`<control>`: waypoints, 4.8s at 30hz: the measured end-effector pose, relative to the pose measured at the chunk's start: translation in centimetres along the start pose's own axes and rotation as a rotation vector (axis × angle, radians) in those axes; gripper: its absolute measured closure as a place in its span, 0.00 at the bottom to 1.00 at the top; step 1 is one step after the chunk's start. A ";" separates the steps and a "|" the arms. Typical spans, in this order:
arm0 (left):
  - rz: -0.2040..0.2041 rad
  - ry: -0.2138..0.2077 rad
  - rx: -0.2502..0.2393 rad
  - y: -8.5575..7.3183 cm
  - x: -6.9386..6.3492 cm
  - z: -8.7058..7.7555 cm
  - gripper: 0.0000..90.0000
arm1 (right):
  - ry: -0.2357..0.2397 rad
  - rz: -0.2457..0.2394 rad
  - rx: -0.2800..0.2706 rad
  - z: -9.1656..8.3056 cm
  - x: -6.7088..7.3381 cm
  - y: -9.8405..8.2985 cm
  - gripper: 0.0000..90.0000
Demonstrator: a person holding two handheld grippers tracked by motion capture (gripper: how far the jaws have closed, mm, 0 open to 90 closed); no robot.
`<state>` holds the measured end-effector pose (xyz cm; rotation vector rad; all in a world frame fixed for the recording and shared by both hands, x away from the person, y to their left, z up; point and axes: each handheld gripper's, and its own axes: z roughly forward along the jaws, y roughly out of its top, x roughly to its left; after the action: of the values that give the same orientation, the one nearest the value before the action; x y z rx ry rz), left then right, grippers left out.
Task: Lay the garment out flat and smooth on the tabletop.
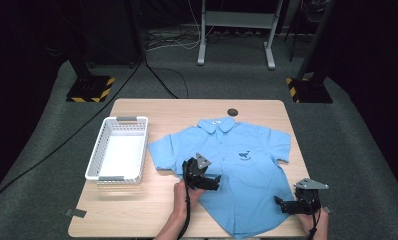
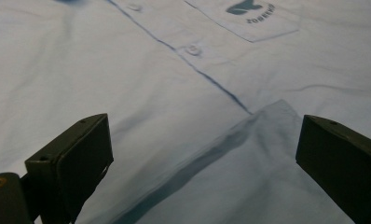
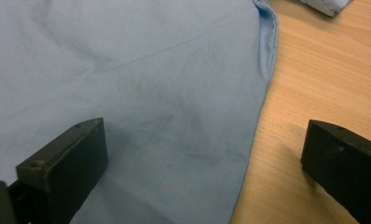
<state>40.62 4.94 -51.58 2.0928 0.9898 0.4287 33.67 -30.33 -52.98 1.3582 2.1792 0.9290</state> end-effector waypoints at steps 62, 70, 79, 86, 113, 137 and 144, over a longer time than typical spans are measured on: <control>0.083 -0.040 -0.114 -0.3 -3.5 -4.3 0.95 | -0.004 0.033 -0.012 -0.1 -0.3 0.0 0.01; 0.102 -0.050 -0.117 -1.4 -3.3 -5.6 0.95 | -0.004 0.035 -0.014 -0.1 -0.3 0.0 0.02; 0.115 -0.055 -0.119 -3.2 -3.1 -7.2 0.95 | -0.008 0.037 -0.015 -0.1 -0.3 0.0 0.02; 0.099 -0.049 -0.112 -5.0 -2.5 -8.2 0.95 | -0.009 0.037 -0.015 -0.1 -0.3 0.0 0.02; 0.079 -0.047 -0.119 -9.2 -2.7 -10.5 0.95 | -0.017 0.043 -0.017 -0.1 -0.4 0.0 0.03; -0.032 -0.005 -0.120 -12.3 0.7 -15.1 0.42 | -0.030 0.044 -0.014 -0.1 -0.3 0.0 0.03; 0.017 -0.017 0.007 -8.0 1.4 -11.3 0.22 | -0.029 0.049 -0.017 -0.1 -0.4 0.0 0.04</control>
<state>30.98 14.86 -50.37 2.1095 0.9652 0.4160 33.80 -30.72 -52.92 1.4139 2.1210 0.9368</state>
